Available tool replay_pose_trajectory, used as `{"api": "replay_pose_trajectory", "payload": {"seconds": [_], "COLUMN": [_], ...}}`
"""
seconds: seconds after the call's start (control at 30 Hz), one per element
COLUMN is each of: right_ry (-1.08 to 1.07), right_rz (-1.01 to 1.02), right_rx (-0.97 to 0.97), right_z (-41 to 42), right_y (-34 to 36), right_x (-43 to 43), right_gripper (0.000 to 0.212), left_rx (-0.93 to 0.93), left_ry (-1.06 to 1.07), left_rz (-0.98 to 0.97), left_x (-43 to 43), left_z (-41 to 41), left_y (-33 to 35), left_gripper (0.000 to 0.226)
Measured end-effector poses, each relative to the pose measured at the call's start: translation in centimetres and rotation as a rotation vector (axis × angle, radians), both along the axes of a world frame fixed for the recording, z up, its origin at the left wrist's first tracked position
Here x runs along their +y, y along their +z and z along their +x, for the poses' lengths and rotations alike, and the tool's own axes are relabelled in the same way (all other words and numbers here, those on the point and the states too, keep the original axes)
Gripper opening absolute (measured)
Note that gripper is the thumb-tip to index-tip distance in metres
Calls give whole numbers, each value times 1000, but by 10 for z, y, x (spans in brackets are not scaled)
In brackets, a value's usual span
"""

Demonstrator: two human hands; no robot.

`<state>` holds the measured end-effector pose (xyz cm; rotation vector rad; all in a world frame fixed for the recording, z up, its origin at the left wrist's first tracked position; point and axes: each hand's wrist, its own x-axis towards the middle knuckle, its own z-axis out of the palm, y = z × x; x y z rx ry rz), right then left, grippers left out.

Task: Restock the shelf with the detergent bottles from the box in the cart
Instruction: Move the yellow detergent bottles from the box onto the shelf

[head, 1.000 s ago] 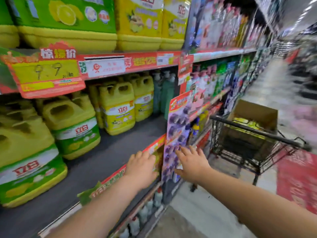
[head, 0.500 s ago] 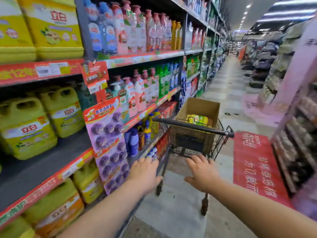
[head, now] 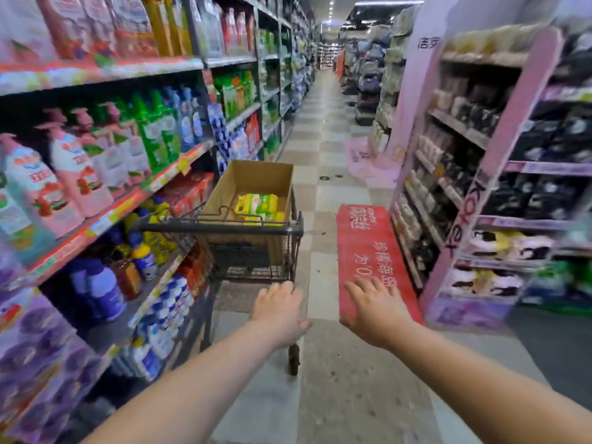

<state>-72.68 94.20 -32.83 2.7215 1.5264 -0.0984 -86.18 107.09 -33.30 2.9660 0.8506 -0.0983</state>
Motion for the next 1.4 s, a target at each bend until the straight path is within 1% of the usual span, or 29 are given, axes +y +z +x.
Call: {"api": "replay_pose_trajectory", "payload": {"seconds": [0.17, 0.33, 0.47, 0.57, 0.73, 0.87, 1.03, 1.23, 1.33, 1.4], "right_ry": [-100, -153, -178, -211, -199, -147, 17, 192, 278, 336], "right_rz": [-2, -2, -9, 13, -48, -59, -57, -45, -55, -86], "right_rx": [-35, -71, -59, -38, 5, 12, 7, -23, -51, -39], "right_z": [71, 156, 224, 265, 323, 383, 464, 565, 597, 603], "right_y": [-4, 5, 14, 13, -2, -10, -22, -14, -11, -15], "right_x": [-4, 35, 76, 105, 144, 186, 247, 309, 346, 372], "right_gripper": [70, 74, 76, 72, 72, 75, 73, 72, 69, 69], "left_rx": [6, -55, -60, -58, 3, 7, 45, 55, 24, 41], "left_ry": [-127, -206, -222, -216, -193, -126, 26, 200, 295, 367], "left_rz": [10, -25, -25, -9, -25, -7, 30, 14, 6, -16], "left_x": [9, 51, 99, 137, 175, 210, 257, 293, 307, 316], "left_z": [95, 197, 267, 308, 356, 398, 454, 525, 540, 535], "left_y": [-13, -16, -3, 3, -16, -23, -28, -15, -14, -19], "left_gripper": [58, 58, 59, 57, 61, 61, 61, 58, 57, 57]}}
